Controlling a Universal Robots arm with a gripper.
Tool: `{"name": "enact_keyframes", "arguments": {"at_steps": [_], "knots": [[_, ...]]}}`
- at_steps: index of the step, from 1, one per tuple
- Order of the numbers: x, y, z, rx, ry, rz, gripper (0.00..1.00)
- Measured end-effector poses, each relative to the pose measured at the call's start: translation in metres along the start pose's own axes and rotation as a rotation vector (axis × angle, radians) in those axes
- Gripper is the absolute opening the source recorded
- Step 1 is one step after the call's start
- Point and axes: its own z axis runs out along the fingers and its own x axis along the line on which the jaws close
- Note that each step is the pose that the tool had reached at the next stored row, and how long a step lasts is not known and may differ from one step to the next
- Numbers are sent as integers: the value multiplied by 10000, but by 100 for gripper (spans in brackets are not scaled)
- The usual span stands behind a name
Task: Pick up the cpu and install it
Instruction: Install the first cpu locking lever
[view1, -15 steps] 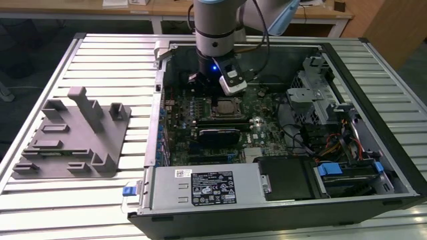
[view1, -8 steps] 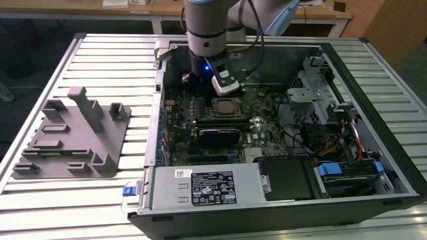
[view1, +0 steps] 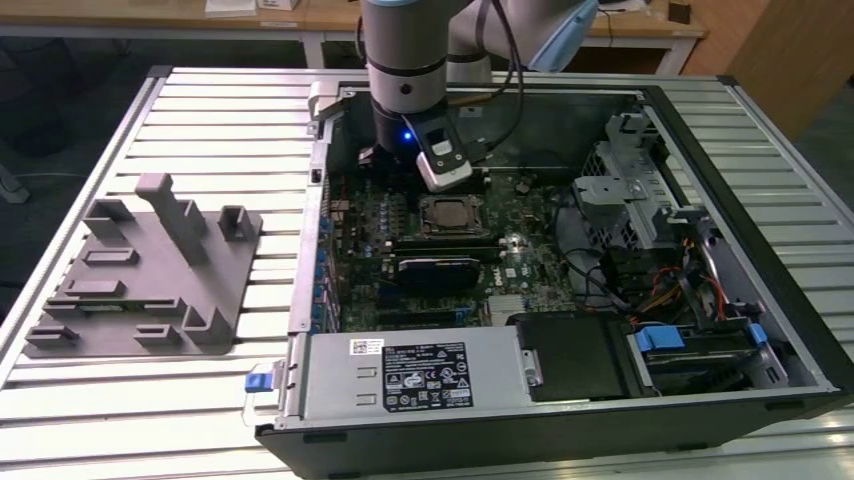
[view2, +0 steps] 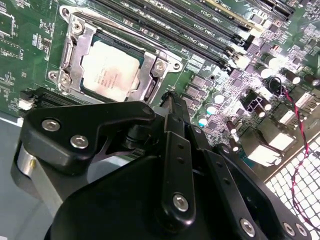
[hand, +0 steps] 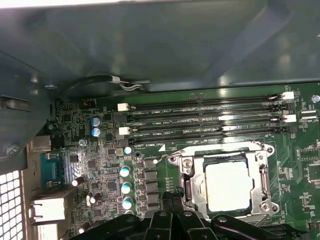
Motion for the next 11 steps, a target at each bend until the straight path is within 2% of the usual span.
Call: {"name": "enact_keyframes", "arguments": {"at_steps": [3,4,6,8,9,11], "knots": [[1,-1,-1,-8,1,1,11],[2,-1,-1,-62,6,4,11],[1,-1,0,-260,24,14,11],[1,-1,-7,-418,39,21,11],[0,0,-15,-464,43,24,11],[0,1,-38,-499,46,27,11]]}}
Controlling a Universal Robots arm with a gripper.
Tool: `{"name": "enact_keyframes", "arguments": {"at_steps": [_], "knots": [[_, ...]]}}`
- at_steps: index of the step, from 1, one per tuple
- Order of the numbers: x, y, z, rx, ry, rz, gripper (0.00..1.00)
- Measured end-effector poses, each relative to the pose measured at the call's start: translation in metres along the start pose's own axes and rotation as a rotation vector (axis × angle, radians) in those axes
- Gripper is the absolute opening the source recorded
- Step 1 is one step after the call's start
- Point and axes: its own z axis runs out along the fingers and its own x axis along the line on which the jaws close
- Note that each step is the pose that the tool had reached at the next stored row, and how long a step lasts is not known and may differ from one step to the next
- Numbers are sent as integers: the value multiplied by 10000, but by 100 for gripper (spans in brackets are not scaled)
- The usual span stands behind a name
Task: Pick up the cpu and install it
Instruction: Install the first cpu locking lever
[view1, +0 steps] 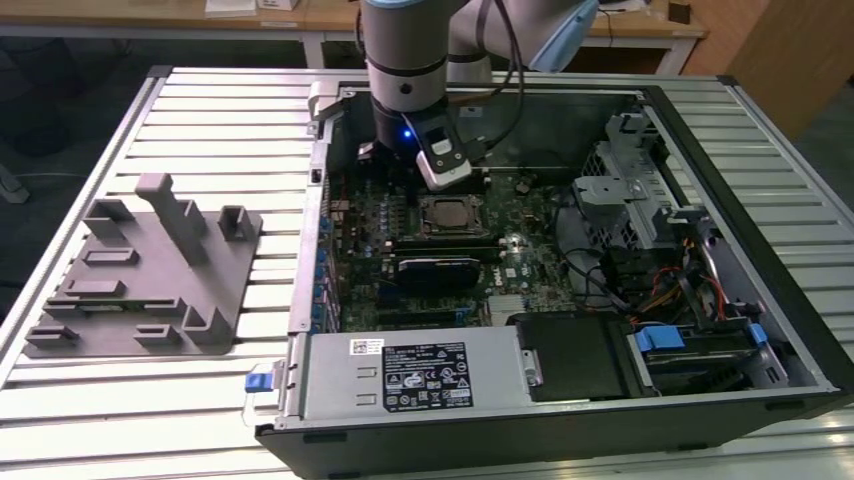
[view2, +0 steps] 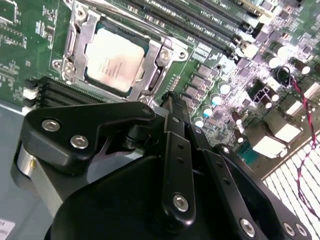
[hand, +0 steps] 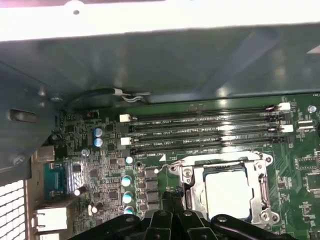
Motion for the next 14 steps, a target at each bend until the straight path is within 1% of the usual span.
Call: {"name": "enact_keyframes", "arguments": {"at_steps": [6,9,11,14], "knots": [[-3,7,-71,-77,6,3,11],[3,5,-74,-113,8,4,11],[20,1,-75,-165,11,6,11],[51,-7,-77,-199,8,8,11]]}}
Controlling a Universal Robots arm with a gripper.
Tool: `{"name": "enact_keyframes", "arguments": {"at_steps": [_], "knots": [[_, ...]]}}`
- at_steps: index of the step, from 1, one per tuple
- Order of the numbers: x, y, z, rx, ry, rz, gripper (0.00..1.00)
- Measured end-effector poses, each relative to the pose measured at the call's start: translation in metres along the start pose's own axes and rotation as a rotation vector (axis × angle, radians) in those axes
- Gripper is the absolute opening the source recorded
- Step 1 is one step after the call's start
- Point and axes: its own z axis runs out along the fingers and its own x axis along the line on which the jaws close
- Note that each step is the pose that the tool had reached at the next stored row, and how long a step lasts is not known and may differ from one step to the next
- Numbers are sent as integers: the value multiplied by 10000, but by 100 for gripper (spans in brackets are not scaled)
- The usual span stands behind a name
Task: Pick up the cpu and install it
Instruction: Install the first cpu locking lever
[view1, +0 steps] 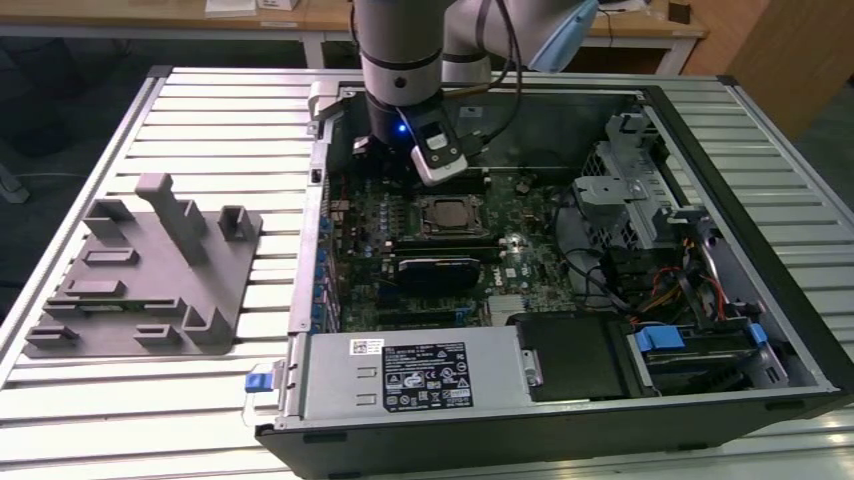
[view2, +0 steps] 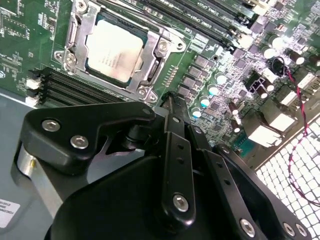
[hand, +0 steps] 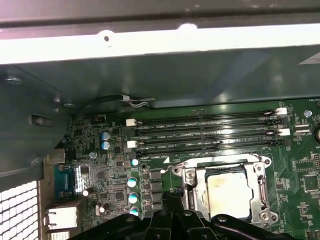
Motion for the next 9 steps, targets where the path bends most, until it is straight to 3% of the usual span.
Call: {"name": "enact_keyframes", "arguments": {"at_steps": [4,9], "knots": [[27,-7,-2,-95,8,5,11],[46,-13,-3,-320,29,16,11]]}}
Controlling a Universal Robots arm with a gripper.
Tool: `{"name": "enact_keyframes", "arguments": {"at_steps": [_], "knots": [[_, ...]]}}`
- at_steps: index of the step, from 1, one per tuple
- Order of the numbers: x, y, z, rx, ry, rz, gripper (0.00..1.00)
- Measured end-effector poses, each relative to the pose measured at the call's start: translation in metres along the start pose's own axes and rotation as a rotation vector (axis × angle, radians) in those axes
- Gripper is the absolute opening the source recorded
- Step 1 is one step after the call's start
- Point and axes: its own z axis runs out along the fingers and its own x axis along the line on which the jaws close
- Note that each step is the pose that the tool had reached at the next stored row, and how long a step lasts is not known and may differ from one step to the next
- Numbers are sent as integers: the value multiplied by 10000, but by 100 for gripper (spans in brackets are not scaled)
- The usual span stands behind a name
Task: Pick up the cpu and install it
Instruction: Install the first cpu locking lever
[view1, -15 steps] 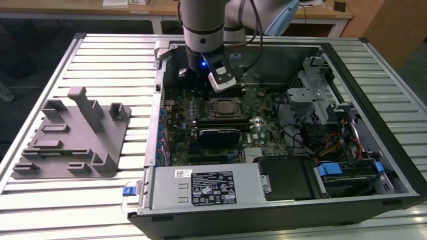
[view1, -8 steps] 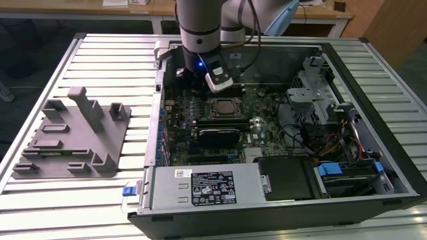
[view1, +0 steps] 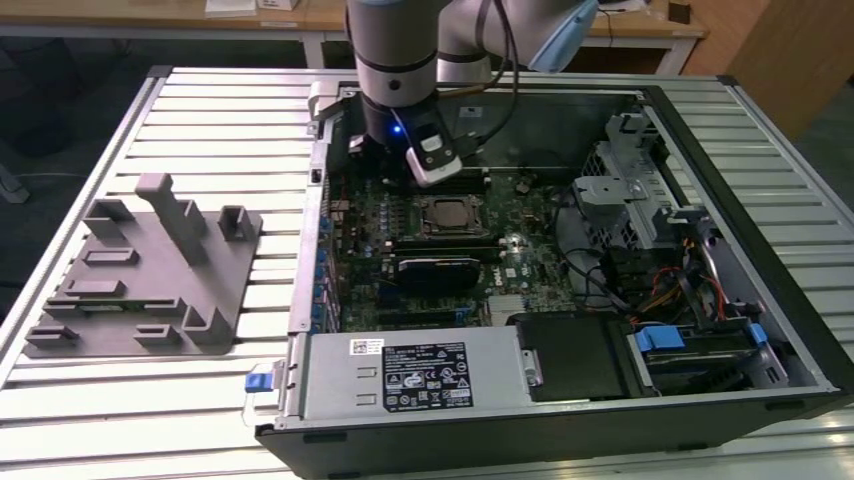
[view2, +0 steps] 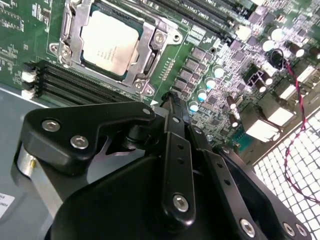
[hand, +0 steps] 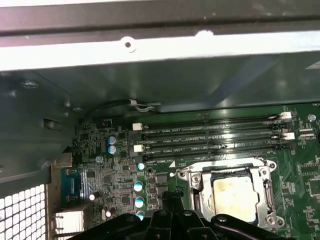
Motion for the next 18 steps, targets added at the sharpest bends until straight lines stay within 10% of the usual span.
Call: {"name": "enact_keyframes", "arguments": {"at_steps": [10,15,18], "knots": [[11,-3,-1,-737,67,36,11],[14,-4,-1,-969,87,47,11],[15,-5,-1,-1295,118,65,11]]}}
